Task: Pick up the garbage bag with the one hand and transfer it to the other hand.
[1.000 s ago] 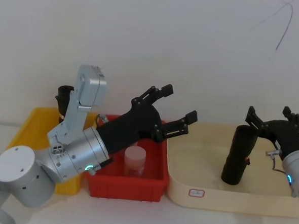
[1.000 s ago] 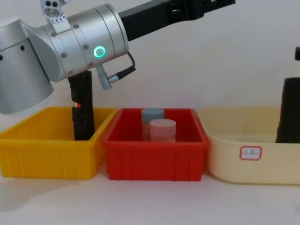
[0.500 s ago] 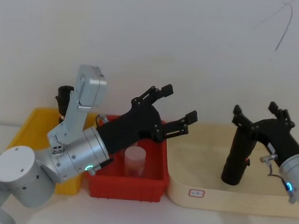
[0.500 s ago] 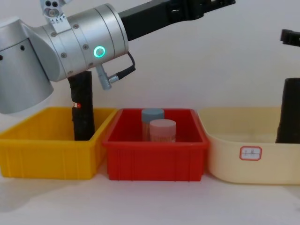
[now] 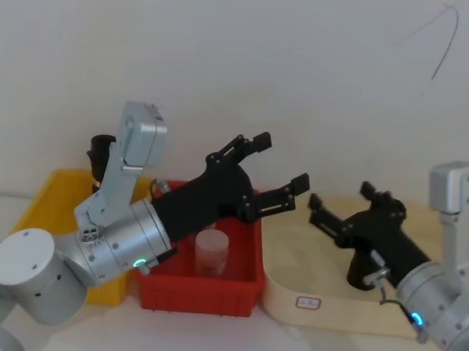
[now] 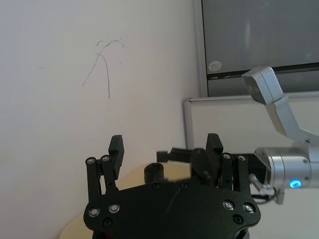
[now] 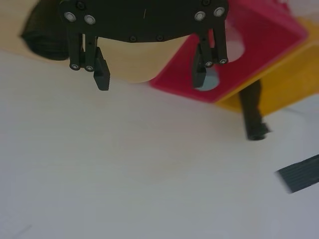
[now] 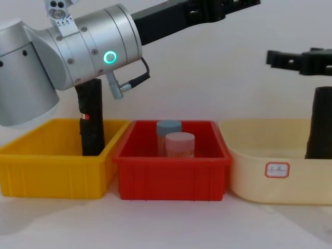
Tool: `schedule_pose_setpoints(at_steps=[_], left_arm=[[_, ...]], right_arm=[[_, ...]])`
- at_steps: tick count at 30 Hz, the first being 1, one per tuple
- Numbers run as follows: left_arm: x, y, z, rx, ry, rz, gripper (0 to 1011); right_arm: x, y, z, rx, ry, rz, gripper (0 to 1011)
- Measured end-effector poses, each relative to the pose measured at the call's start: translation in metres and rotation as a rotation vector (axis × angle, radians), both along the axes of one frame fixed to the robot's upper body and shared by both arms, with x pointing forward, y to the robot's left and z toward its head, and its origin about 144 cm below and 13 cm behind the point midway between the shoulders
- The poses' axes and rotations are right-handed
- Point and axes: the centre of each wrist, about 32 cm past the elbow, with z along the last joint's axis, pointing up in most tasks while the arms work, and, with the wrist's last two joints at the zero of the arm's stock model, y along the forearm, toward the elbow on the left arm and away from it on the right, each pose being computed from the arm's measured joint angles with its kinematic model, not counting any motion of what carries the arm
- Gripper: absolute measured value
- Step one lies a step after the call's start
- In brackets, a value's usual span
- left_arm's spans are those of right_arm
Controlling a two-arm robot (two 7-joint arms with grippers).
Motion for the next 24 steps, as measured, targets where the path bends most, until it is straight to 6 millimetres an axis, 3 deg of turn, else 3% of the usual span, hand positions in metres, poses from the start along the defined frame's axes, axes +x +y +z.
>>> schedule_pose_setpoints(at_steps=[11,24], left_arm=[[-0.004,0.005,0.0,0.0,-0.008,0.036,1001],[-0.018,0.032,-0.003,0.004,-0.017,0.184,1001]], right_arm=[[0.007,0.025,-0.012,-0.019,0.055,0.104,1000],[0.024,0.053,-0.023,-0.048,0.105,0.194,1000]])
